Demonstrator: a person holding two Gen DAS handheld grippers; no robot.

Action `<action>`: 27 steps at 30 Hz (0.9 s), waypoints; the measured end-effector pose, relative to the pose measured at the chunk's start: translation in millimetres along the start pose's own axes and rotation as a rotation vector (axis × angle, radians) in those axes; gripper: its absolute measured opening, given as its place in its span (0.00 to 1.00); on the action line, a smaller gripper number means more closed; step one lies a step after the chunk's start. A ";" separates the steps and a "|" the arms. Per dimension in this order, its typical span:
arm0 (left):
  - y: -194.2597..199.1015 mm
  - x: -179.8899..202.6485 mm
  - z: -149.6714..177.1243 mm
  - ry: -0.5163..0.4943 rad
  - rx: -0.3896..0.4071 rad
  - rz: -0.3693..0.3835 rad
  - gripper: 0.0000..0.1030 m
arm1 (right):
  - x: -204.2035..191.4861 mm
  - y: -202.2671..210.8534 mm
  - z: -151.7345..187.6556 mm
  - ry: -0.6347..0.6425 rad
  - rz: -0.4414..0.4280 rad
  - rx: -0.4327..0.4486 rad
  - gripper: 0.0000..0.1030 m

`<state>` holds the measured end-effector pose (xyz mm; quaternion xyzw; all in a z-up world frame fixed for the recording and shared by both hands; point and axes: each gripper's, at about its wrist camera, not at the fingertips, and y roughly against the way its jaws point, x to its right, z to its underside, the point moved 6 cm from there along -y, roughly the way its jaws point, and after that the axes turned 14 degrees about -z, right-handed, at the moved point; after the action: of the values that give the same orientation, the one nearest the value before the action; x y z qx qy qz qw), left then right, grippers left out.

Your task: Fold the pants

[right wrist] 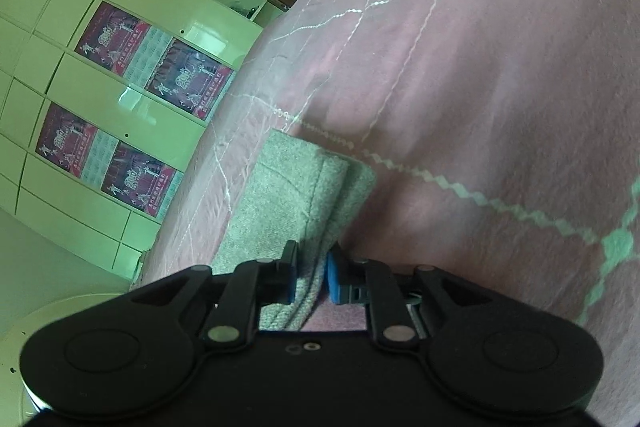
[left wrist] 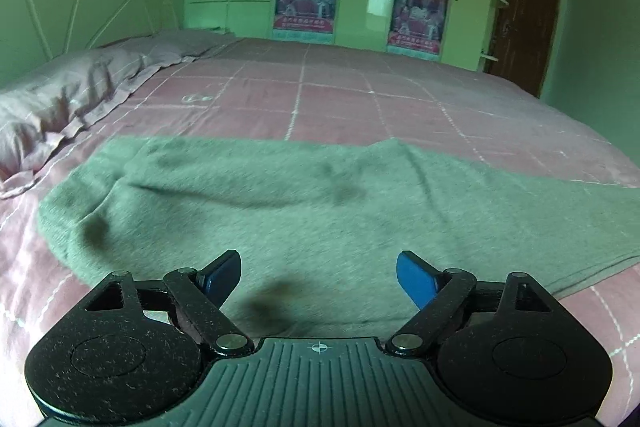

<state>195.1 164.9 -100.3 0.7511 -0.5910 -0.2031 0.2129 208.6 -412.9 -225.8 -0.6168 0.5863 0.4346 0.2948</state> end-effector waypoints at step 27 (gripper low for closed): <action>24.5 312.4 2.9 -0.087 -0.062 0.227 0.82 | 3.7 8.0 2.5 -0.010 -0.051 -0.034 0.12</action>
<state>242.3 -144.9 -105.7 0.6629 -0.6743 -0.2283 0.2317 200.1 -413.6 -229.1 -0.6343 0.5615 0.4399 0.2981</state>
